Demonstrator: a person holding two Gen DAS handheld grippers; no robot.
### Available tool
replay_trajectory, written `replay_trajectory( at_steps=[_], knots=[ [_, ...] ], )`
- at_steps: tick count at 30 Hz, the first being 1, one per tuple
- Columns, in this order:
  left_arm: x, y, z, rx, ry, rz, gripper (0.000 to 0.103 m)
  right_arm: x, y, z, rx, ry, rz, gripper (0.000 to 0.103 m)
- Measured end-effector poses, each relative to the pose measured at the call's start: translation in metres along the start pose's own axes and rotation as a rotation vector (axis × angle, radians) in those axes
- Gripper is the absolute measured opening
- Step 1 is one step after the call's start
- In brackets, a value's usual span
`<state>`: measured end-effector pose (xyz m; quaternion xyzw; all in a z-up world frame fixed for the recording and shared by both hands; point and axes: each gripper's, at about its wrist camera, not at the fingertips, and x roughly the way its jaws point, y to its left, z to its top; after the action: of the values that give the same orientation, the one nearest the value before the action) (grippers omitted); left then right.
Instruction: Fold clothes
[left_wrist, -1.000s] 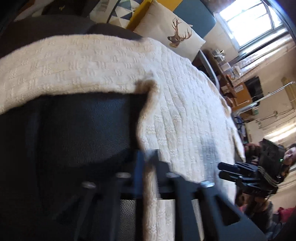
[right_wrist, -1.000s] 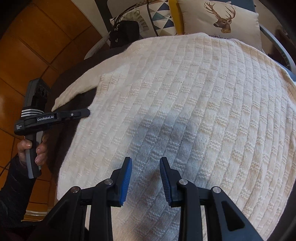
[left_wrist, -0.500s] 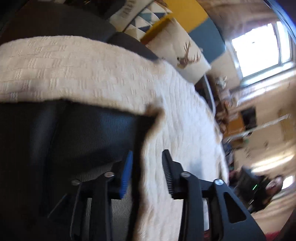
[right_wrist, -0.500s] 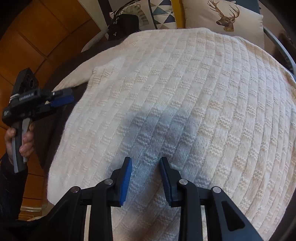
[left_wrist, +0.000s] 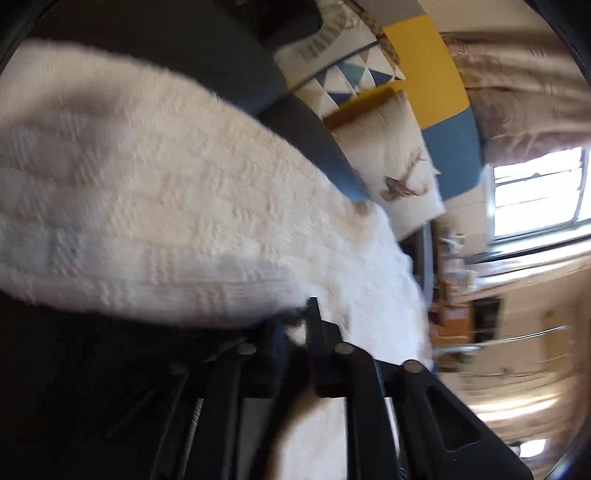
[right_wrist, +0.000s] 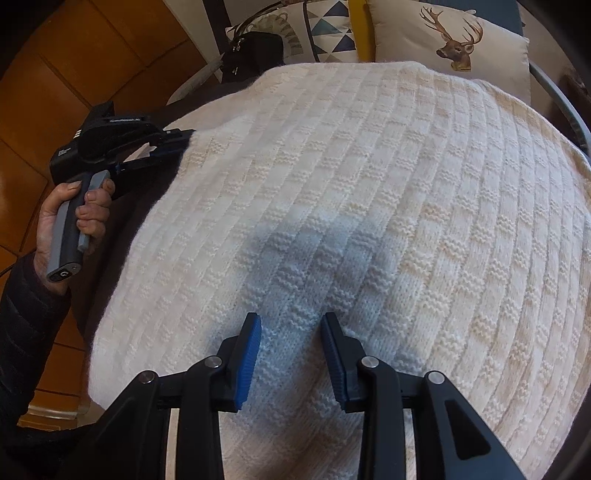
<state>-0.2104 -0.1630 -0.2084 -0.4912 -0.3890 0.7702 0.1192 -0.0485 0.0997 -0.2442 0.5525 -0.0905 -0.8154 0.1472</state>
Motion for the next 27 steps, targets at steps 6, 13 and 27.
replay_trajectory(
  at_steps=[6,13,27],
  knots=[
    [-0.020,-0.033,0.004,0.208,-0.191,0.110,0.005,-0.007,0.011,0.005,-0.053,-0.034,-0.013,0.034],
    [0.003,-0.006,0.018,0.203,-0.093,0.164,0.005,0.018,0.051,0.089,-0.130,-0.072,0.120,0.034],
    [0.000,-0.011,0.038,0.212,-0.048,0.136,0.008,0.095,0.080,0.162,-0.260,-0.064,0.104,0.037]
  ],
)
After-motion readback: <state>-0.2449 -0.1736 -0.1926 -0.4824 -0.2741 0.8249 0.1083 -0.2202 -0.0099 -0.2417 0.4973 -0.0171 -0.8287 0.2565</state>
